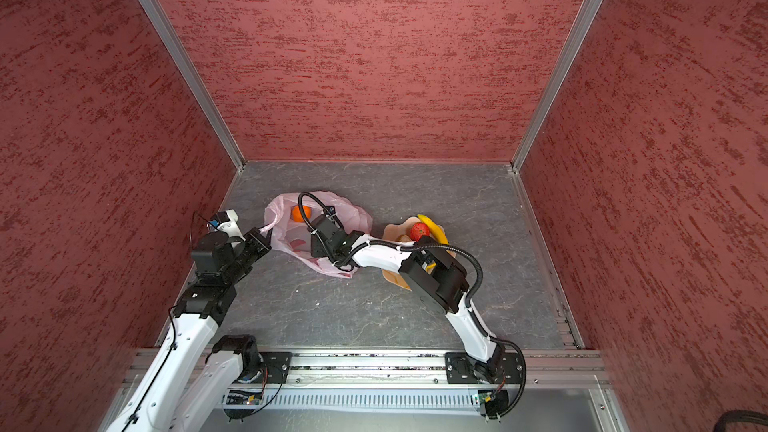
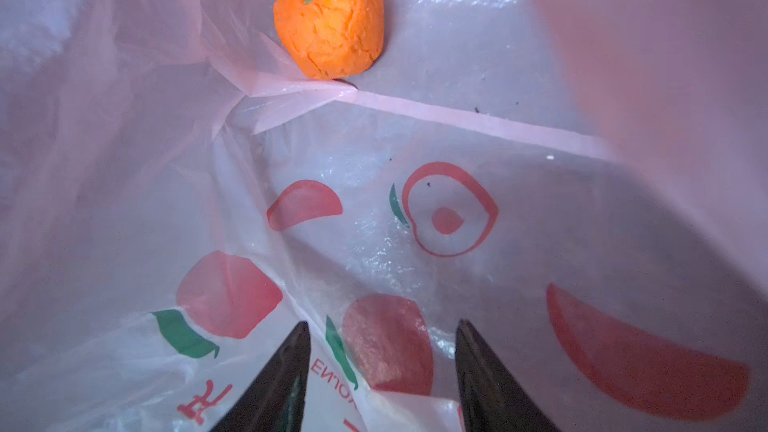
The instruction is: Take the fake fruits out of the plastic bag
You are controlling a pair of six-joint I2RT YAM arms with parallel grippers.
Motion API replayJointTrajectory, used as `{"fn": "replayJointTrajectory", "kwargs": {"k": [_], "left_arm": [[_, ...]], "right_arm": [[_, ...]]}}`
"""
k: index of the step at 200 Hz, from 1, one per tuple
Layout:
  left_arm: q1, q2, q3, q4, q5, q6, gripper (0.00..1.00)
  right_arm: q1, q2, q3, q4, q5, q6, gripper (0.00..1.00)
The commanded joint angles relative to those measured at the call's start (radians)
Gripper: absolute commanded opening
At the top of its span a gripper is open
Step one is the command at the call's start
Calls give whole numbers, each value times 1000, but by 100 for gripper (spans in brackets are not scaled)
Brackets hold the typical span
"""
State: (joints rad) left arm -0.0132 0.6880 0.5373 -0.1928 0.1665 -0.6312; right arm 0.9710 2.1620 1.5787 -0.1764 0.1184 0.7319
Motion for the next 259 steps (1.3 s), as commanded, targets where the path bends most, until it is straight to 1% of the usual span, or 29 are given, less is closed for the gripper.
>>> {"fn": "replayJointTrajectory", "kwargs": {"k": [1,42,65,91,119,142,187,220,259], "left_arm": [[-10,6,44,56,18,6,0],[-46,25,106,50,36,29,0],[-84,25,126,49,40,52,0],[-118,4,135,5,28,70,0],[-132,-62,105,-83,-5,66,0],[-132,-136,59,-164,-21,52,0],[-134,-287,-53,-255,-24,23,0],[-134,-363,-99,-309,-29,0,0],[-136,-445,-137,-357,-10,-27,0]], "right_arm": [[-3,18,-16,52,18,31,57],[-3,22,-17,70,12,34,57],[-5,16,-28,87,15,37,57],[-4,7,-47,104,16,40,57],[-6,-10,-65,105,20,44,57],[-6,-40,-92,110,33,41,61],[-4,-61,-98,98,48,35,65],[-4,-56,-78,82,57,34,67],[-4,-54,-53,61,100,22,75]]}}
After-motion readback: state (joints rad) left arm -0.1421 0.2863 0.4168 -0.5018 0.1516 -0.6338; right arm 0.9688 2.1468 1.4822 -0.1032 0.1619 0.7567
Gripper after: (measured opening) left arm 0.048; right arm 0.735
